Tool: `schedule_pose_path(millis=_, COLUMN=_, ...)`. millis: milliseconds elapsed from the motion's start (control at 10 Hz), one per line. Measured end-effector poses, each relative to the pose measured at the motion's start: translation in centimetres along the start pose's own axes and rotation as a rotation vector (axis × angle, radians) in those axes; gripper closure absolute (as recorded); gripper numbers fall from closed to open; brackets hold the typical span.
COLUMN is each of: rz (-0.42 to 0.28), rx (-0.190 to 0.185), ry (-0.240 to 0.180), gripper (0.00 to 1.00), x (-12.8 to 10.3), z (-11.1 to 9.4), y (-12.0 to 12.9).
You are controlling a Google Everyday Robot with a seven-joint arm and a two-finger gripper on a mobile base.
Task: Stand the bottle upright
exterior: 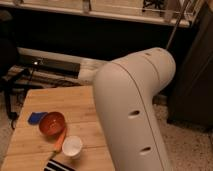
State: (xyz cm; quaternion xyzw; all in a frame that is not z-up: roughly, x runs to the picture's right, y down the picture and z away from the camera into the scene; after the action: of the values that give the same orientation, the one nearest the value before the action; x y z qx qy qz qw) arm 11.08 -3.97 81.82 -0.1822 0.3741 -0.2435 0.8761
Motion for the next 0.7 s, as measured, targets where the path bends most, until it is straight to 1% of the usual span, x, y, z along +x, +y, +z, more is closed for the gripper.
schedule_pose_path(millis=100, rz=-0.003, rx=0.000, ry=0.005, gripper=0.30, x=-0.24, z=-0.09, y=0.13)
schedule_pose_path(millis=400, rz=-0.008, rx=-0.002, ry=0.010, gripper=0.29, x=-0.69, z=-0.34, y=0.38)
schedule_pose_path(millis=500, rz=-0.008, rx=-0.007, ry=0.003, gripper=0.29, x=-0.86, z=-0.42, y=0.47)
schedule_pose_path(millis=700, rz=0.004, rx=-0.026, ry=-0.048, gripper=0.29, x=-1.05, z=-0.57, y=0.65)
